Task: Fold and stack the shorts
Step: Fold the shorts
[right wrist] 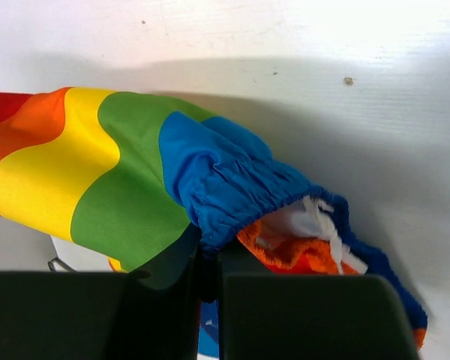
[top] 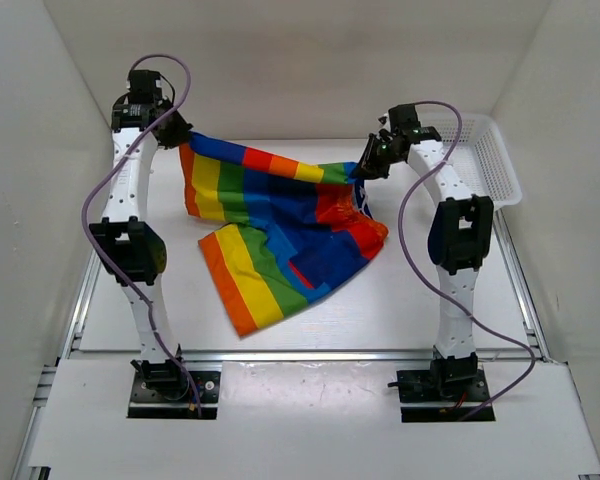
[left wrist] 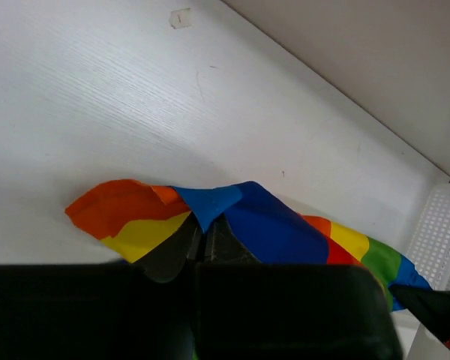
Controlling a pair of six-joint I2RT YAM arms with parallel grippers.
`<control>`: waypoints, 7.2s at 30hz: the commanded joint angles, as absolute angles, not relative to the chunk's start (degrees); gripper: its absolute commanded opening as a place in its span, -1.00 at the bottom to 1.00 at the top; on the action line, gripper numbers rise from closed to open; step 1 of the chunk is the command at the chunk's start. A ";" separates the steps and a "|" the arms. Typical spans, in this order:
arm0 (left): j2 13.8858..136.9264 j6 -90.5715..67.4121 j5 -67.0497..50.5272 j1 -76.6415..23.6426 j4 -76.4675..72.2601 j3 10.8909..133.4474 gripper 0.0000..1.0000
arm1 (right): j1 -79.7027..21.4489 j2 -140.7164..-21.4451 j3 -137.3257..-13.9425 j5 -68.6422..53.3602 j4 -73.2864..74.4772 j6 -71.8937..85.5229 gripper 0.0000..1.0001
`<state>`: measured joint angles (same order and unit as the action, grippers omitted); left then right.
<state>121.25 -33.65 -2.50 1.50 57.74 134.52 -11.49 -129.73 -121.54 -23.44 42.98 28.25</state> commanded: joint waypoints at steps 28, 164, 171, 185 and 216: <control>61.69 -48.60 -7.40 -20.13 56.07 47.71 0.80 | -4.66 -80.68 -57.30 -6.15 43.68 26.01 0.53; 110.92 -36.30 -5.63 -12.13 45.62 75.67 -0.80 | -51.15 -117.50 -125.21 26.81 61.35 24.52 -1.00; 110.92 -36.30 -6.15 -12.13 45.62 75.67 -0.80 | -55.89 -124.36 -132.79 21.19 58.72 21.36 -1.00; 110.92 -36.83 -6.15 -12.13 45.62 75.67 -0.80 | -56.51 -125.41 -135.26 14.16 53.71 19.07 -1.00; 92.91 -29.71 -13.36 4.31 63.28 94.92 0.19 | -56.51 -123.50 -132.81 4.39 44.74 17.48 0.98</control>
